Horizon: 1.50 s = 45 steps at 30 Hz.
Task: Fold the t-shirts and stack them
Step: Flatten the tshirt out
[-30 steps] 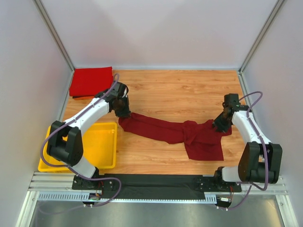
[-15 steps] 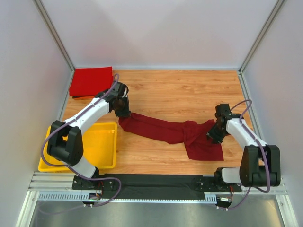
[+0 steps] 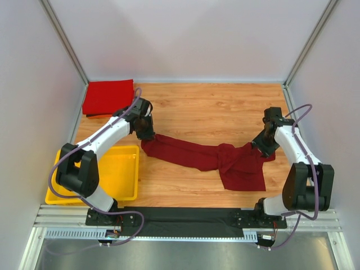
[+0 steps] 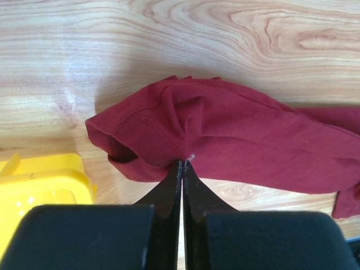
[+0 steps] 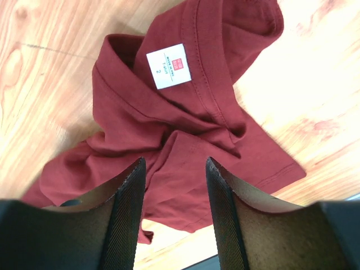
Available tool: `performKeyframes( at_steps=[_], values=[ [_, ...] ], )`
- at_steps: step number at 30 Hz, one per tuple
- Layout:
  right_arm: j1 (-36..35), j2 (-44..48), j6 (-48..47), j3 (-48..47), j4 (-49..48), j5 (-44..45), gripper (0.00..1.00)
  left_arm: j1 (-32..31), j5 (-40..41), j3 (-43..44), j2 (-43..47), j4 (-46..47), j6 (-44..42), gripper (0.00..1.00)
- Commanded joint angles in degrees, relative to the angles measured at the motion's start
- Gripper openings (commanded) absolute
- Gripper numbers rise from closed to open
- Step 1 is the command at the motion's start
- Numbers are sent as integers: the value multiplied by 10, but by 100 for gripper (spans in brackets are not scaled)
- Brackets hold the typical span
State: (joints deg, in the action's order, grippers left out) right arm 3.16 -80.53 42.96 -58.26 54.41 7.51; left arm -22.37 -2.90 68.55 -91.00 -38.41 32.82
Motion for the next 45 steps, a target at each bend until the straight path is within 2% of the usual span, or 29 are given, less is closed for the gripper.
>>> performKeyframes(
  at_steps=[1, 10, 24, 27, 31, 36, 45],
  values=[
    [1, -30, 44, -34, 30, 1, 49, 0, -1, -8, 10, 10, 9, 0],
    [0, -103, 83, -59, 35, 4, 48, 0, -11, -13, 14, 19, 8, 0],
    [-1, -143, 89, -45, 9, 11, 45, 0, -11, -13, 11, 19, 9, 0],
    [-1, -148, 86, -45, 9, 12, 40, 0, -8, -12, 11, 18, 9, 0],
    [-1, -142, 85, -41, 10, 18, 29, 0, -4, -11, 11, 16, 8, 0],
    [0, -128, 78, -37, 13, 30, 1, 0, -2, -11, 9, 16, 12, 0],
    [-1, -50, 31, -54, 32, 42, 0, 0, 0, -11, 13, 11, 14, 0]
  ],
)
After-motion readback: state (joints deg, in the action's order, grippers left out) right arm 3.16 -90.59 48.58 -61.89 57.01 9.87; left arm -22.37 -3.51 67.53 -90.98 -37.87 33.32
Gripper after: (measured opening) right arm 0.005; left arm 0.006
